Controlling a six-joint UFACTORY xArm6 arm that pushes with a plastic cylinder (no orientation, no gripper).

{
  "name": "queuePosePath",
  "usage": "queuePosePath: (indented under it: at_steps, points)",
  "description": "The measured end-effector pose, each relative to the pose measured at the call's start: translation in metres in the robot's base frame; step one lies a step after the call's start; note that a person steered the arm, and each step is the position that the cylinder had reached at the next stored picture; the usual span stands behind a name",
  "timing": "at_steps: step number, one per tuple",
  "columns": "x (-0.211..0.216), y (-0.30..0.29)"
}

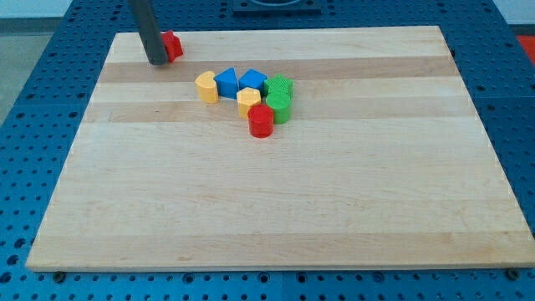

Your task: Move the blue cube into the red star

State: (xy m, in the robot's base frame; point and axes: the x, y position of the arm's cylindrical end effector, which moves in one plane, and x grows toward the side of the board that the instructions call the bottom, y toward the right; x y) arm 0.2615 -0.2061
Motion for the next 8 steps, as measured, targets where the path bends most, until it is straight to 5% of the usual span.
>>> queuePosePath:
  at_steps: [3, 6, 8]
  points:
    - [0.026, 0.09]
    - [0.115, 0.137]
    - [0.115, 0.18]
